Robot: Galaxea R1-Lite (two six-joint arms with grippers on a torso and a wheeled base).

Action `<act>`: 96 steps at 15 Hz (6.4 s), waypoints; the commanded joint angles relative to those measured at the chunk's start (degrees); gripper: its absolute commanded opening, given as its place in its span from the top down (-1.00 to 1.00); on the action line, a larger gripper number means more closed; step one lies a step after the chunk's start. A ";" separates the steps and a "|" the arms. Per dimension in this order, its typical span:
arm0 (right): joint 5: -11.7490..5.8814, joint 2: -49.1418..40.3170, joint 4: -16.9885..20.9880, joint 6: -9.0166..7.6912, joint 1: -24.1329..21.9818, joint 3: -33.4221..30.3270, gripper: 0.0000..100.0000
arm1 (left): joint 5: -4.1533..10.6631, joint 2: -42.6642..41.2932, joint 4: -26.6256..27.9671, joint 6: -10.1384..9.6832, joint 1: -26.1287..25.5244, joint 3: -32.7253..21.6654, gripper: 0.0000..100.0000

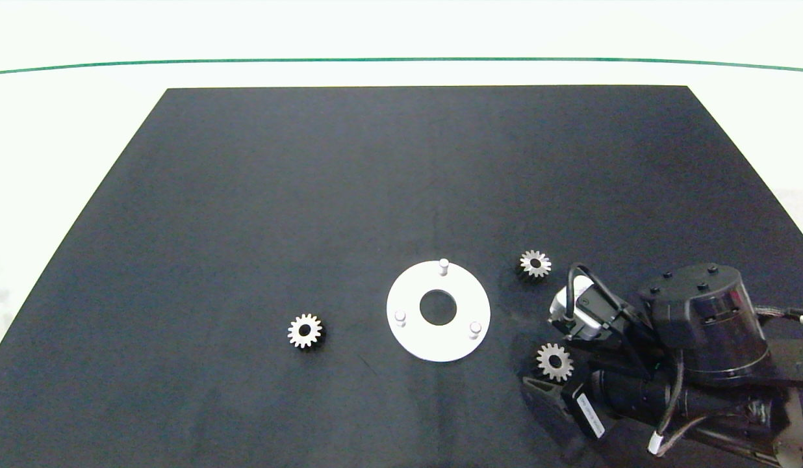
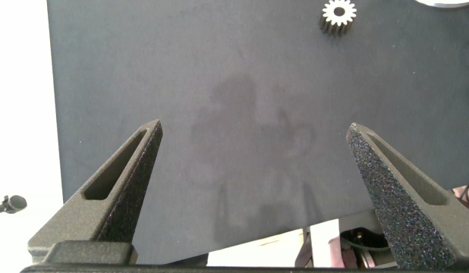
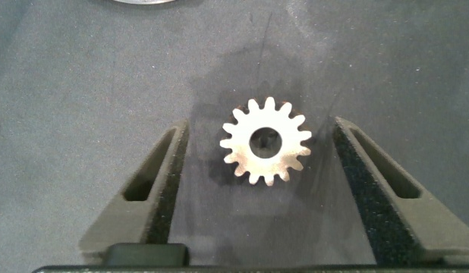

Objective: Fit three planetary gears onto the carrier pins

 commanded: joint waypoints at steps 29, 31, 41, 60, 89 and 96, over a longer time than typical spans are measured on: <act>-1.20 1.06 -0.87 -0.42 -0.14 -0.01 0.77 | -0.20 0.22 0.16 0.10 -0.28 -0.67 -1.00; -1.73 0.62 0.45 -0.42 -0.14 -0.45 0.83 | -0.29 0.31 0.16 0.10 -0.19 -0.67 -1.00; -2.69 -1.49 9.41 -0.42 0.30 -8.80 0.92 | -0.37 0.31 0.16 0.18 -0.19 -0.32 -1.00; -7.44 7.39 21.19 -0.07 11.28 -27.17 0.92 | -0.37 0.92 0.16 0.36 -0.19 -0.67 -1.00; -7.35 13.10 22.95 0.46 10.84 -32.09 0.92 | -0.37 1.62 0.16 0.36 -0.37 -1.73 -1.00; -7.35 13.54 22.95 0.37 10.23 -32.18 0.92 | -0.37 1.62 0.16 0.45 -0.37 -1.82 -1.00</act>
